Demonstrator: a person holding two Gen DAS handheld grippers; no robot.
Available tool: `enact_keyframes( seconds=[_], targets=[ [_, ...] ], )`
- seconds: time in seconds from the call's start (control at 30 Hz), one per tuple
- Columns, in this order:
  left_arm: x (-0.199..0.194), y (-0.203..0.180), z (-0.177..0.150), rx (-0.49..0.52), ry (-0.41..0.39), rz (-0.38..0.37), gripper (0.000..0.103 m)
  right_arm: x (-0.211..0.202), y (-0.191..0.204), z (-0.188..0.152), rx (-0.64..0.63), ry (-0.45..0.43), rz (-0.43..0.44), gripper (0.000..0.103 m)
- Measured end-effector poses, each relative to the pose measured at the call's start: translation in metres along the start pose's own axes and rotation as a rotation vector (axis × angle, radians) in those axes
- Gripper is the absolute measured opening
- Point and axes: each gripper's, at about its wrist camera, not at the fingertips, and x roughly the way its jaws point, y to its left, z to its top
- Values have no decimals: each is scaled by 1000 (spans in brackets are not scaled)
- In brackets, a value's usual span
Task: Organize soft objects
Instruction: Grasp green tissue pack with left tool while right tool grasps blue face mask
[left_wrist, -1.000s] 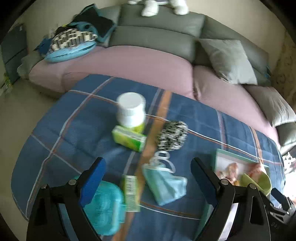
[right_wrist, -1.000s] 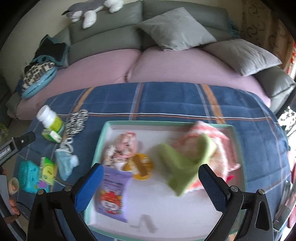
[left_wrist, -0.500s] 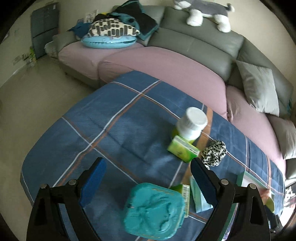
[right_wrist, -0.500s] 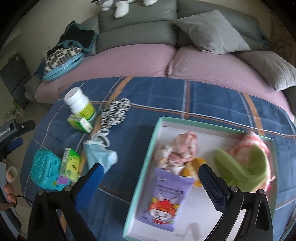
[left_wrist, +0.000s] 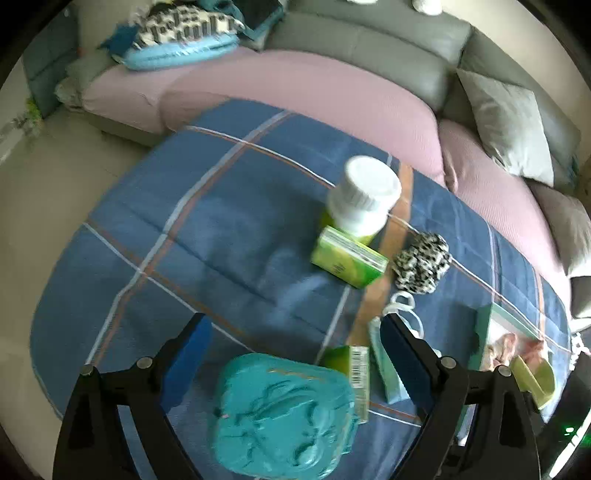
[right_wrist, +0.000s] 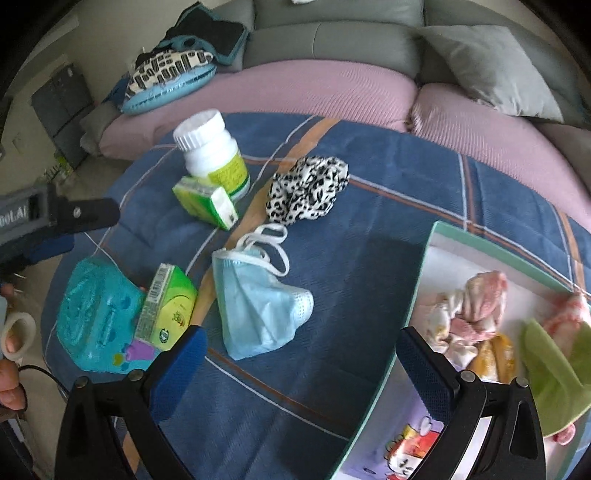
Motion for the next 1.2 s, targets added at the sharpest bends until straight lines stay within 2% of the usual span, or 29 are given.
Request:
enact_keyframes(
  seconds=[0.13, 0.27, 0.43, 0.53, 0.6, 0.7, 0.73, 0.8, 0.97, 1.1, 1.2],
  targets=[
    [9, -11, 10, 69, 70, -36, 93, 4, -2, 3, 5, -6, 13, 103],
    [20, -27, 20, 151, 163, -85, 93, 6, -3, 8, 29, -15, 66, 103],
    [47, -48, 22, 275, 314, -67, 92, 16, 5, 10, 2, -7, 92, 95],
    [58, -58, 18, 328, 378, -44, 86, 23, 5, 8, 5, 11, 98, 88],
    [65, -62, 16, 345, 424, -37, 72, 26, 5, 7, 3, 19, 106, 83],
    [74, -67, 12, 362, 478, -33, 65, 31, 6, 6, 2, 27, 110, 78],
    [76, -69, 10, 371, 488, -25, 64, 33, 6, 6, 4, 30, 112, 76],
    [80, -72, 9, 381, 496, -13, 48, 37, 6, 4, 5, 38, 121, 67],
    [89, -77, 7, 383, 504, 6, 29, 40, 3, 4, 7, 31, 117, 57],
    [89, -73, 7, 376, 485, 5, 26, 38, -8, 4, 46, 20, 116, 40],
    [84, -69, 5, 364, 462, 0, 26, 37, -15, 6, 70, 15, 128, 32]
  ],
)
